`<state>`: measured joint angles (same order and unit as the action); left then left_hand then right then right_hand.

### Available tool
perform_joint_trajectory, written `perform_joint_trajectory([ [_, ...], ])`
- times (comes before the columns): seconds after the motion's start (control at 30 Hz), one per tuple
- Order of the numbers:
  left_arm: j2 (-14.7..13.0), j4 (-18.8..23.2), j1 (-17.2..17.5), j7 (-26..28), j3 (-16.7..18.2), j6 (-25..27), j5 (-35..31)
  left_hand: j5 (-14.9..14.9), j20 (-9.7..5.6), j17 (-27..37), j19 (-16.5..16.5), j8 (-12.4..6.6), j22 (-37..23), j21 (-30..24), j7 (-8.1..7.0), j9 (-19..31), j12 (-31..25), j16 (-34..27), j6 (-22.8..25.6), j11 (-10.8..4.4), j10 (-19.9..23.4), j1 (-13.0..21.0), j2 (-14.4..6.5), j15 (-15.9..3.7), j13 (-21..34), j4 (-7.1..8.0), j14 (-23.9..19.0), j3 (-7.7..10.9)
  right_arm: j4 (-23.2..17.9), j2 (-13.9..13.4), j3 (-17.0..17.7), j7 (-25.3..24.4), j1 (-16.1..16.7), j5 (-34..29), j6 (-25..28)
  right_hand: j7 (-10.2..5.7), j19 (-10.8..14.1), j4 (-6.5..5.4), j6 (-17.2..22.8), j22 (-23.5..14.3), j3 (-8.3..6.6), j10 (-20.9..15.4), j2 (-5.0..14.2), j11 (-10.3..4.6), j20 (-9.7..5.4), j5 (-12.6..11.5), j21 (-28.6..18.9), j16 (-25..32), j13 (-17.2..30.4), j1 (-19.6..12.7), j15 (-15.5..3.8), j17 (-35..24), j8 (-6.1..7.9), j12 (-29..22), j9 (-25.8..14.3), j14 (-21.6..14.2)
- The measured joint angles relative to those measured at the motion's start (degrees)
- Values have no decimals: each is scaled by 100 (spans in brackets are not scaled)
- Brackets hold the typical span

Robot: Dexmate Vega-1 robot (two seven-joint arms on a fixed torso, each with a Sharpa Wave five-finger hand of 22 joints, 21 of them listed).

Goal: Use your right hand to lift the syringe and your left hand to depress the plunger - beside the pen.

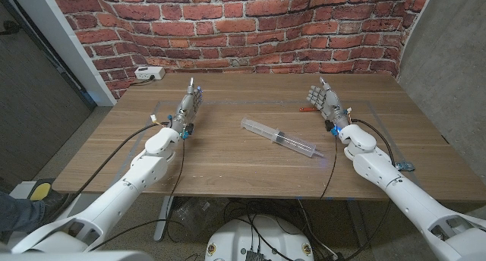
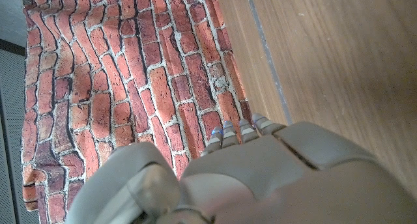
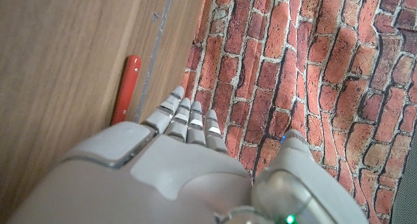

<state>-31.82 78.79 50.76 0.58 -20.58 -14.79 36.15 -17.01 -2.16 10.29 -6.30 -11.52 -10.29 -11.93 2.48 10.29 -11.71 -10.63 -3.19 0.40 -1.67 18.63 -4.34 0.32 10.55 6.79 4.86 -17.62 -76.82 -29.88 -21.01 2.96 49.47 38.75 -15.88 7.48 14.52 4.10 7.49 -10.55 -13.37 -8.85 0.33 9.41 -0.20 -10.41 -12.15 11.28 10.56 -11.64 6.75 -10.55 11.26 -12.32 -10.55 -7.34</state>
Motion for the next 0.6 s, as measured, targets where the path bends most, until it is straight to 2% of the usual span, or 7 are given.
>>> perform_joint_trajectory([
  [0.13, -136, 309, 154, 99, 49, 83, -19, 0, -10, 0, -10, 0, 0, -3, 0, 0, 0, 0, 0, 0, 0, 5, -5, 10, 0, 0, 10, 0, -89, -15, 15, -9, 64, 7, -15, 0, 0, 0, 26, 0, 0, -62, 0, 1, 0, 0, 0, 0, 0, 0, 0, 0, 0, -6, -27, 0],
  [0.27, -263, 560, 296, 127, 96, 102, -27, 0, -9, 0, -9, 0, 0, -4, 0, 0, 0, 0, 0, 0, 0, 46, -47, 10, 0, 0, 9, 0, -198, -32, 25, -125, 151, -74, -148, 21, 60, 0, 434, 0, 0, -189, 0, -46, -20, 0, 0, 0, 0, 0, -41, 0, 157, -45, -37, -104],
  [0.3, -299, 624, 332, 183, 111, 152, -40, 0, -9, 0, -9, 0, 0, -3, 0, 0, 0, 0, 0, 0, 0, 46, -47, 10, 0, 0, 9, 1, -329, -55, 55, -154, 257, -102, -191, 23, 61, 0, 495, 1, 0, -221, 0, -34, -21, 0, 0, 0, 0, 0, -44, 0, 172, -55, -51, -124],
  [0.6, -520, 1010, 541, 281, 209, 247, -78, 0, -9, 0, -9, 0, 1, -3, 0, -1, -29, 0, 44, 21, 25, 46, -47, 30, -1, 0, -16, 1, -725, -151, 126, -396, 561, -359, -503, -22, 113, 26, 405, 1, 26, -279, 0, -74, -31, 0, 0, 0, -1, 0, -59, 1, 123, -88, -54, -181],
])
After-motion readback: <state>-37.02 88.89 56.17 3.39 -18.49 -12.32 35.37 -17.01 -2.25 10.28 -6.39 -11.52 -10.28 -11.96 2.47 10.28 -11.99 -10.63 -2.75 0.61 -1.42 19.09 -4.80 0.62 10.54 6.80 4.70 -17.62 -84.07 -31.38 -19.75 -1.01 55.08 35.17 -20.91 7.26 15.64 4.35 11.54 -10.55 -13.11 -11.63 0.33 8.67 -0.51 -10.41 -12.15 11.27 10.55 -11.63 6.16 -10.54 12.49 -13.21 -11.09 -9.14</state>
